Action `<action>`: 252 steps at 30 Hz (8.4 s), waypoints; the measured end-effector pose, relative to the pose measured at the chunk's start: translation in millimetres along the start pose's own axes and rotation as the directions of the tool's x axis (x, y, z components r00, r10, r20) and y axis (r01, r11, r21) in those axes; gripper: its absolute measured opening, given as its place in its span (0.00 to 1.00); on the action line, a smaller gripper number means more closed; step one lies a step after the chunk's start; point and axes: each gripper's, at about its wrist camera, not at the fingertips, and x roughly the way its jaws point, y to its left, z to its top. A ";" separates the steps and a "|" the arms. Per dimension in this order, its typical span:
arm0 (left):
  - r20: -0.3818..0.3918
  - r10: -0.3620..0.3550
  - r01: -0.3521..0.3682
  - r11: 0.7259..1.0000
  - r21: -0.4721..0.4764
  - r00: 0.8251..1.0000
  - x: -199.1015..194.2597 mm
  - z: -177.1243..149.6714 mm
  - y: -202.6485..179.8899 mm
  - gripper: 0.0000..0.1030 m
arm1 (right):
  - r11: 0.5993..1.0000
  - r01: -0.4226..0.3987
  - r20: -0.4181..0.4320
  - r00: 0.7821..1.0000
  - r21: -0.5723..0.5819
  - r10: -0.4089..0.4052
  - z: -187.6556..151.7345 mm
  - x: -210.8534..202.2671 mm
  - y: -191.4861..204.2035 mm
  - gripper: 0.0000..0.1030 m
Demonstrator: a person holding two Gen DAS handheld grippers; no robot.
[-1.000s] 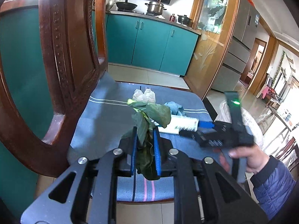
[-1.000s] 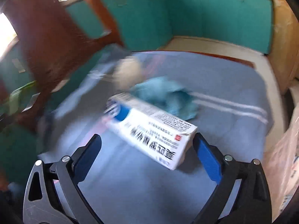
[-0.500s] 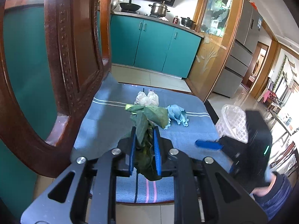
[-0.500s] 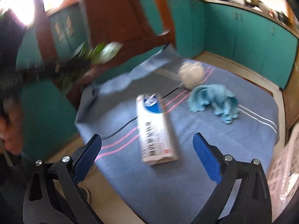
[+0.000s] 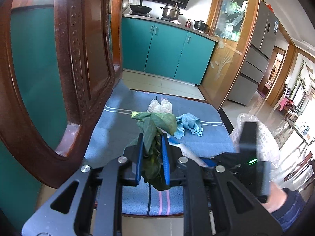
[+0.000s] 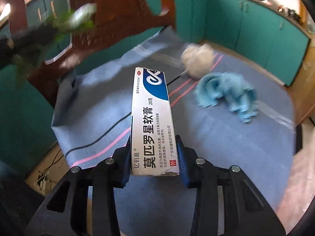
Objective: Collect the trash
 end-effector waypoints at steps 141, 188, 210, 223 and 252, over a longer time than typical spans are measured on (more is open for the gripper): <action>0.033 0.041 -0.045 0.991 0.123 0.999 22.8 -16.1 -47.5 0.47 | 0.926 0.220 0.205 0.935 0.306 -0.290 -54.7 -122.3 -27.7 0.18; -0.071 -0.218 0.228 0.882 0.412 0.973 91.6 26.0 -342.0 0.95 | 0.329 0.018 0.260 0.569 0.944 -0.780 -179.8 -284.2 -212.2 0.97; -0.003 0.095 -0.094 0.994 0.058 0.995 -2.1 -29.4 -37.8 0.97 | 0.728 0.306 0.241 0.805 0.613 -0.542 -69.5 -179.1 -91.8 0.97; -0.038 0.189 -0.187 0.980 0.064 0.981 6.6 -39.4 -25.8 0.97 | 0.752 0.362 0.135 0.850 0.552 -0.508 -53.5 -121.4 -26.1 0.97; 0.004 0.174 -0.173 0.977 0.125 0.985 3.8 -34.6 -39.6 0.97 | 0.769 0.392 0.126 0.848 0.505 -0.515 -61.1 -115.0 -22.3 0.97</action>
